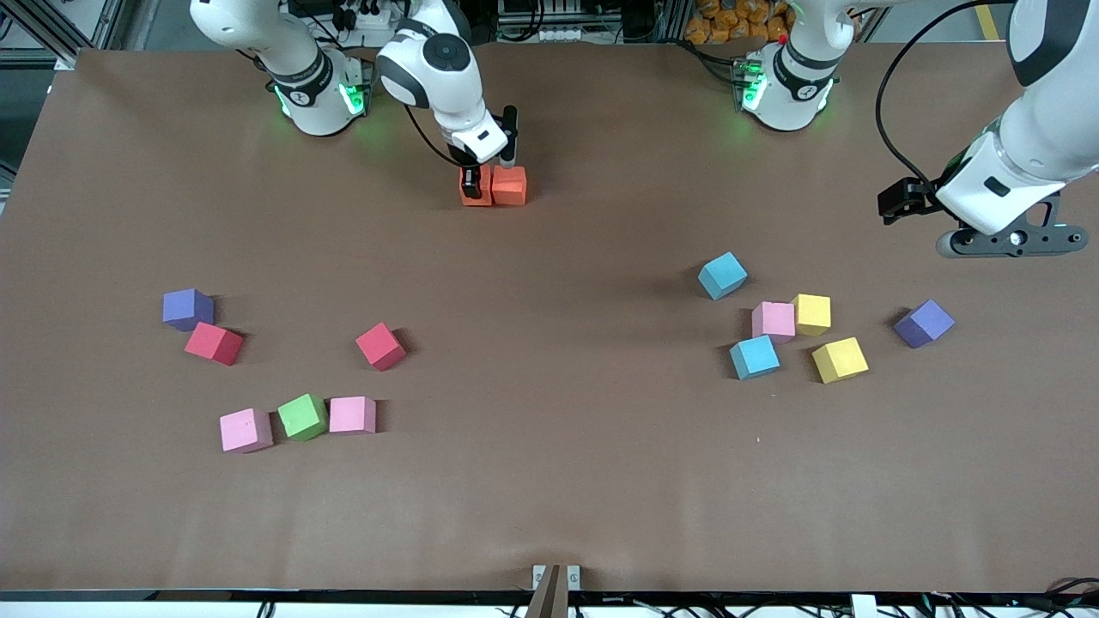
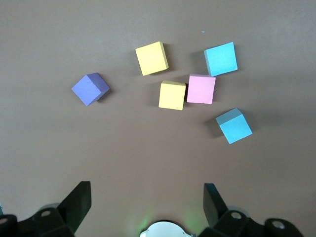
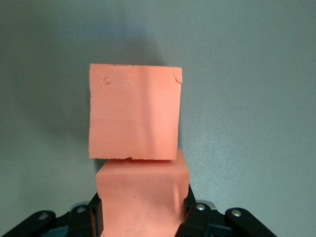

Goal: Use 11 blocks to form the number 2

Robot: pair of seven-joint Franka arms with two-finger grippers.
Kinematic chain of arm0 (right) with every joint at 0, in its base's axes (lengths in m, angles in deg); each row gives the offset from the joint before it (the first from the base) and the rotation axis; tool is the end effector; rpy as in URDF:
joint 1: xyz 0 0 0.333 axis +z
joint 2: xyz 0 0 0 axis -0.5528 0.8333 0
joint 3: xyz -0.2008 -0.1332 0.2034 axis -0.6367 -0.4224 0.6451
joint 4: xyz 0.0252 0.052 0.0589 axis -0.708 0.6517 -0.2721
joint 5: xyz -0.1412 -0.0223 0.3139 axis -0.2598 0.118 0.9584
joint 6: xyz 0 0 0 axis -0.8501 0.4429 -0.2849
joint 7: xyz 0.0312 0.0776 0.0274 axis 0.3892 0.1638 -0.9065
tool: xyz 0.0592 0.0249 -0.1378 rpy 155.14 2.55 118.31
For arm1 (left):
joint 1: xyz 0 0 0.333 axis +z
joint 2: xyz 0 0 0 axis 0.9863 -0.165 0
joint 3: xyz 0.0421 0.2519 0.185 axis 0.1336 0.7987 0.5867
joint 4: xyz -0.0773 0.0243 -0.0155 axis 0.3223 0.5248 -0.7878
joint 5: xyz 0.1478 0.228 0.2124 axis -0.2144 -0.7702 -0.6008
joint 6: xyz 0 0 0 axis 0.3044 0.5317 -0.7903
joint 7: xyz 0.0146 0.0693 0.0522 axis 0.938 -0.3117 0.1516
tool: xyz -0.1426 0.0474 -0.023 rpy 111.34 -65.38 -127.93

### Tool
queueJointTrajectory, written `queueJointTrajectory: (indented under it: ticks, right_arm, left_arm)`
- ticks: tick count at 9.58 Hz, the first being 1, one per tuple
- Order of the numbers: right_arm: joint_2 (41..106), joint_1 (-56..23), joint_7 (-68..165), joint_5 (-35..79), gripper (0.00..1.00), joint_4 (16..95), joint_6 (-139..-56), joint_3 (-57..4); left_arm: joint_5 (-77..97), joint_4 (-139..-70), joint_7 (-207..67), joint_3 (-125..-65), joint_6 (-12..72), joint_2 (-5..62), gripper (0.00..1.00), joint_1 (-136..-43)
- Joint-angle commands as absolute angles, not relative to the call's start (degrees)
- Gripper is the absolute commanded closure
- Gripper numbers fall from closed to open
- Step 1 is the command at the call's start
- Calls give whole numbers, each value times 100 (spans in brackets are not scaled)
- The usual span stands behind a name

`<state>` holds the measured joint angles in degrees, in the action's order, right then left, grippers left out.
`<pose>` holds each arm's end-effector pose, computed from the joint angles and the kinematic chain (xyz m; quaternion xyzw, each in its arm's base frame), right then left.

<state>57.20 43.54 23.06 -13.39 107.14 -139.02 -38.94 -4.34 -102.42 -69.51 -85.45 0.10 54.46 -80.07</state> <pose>0.2178 0.3543 0.2084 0.7152 0.6987 0.0056 0.0152 0.4804 -0.0561 0.5253 -0.9949 0.0164 0.0796 0.0590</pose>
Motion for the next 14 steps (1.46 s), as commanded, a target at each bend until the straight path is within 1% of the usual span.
queueJointTrajectory:
  ticks: [1, 4, 12, 14]
  right_arm:
    - [5756, 4580, 2565, -1347, 94, 10803, -14037, -3985]
    - [5783, 4685, 2846, -1347, 92, 10794, -14029, -3976]
    - [5888, 4624, 2996, -1347, 92, 10776, -14151, -3976]
    - [5932, 4624, 3102, -1347, 92, 10767, -14204, -3976]
  left_arm:
    - [-337, -10279, -7067, -8559, -53, 5460, 0, -7945]
    - [-337, -10349, -7023, -8559, -35, 5443, 0, -7953]
    - [-337, -10367, -6997, -8576, -9, 5390, 0, -7962]
    - [-320, -10533, -6953, -8612, 166, 5390, 0, -7997]
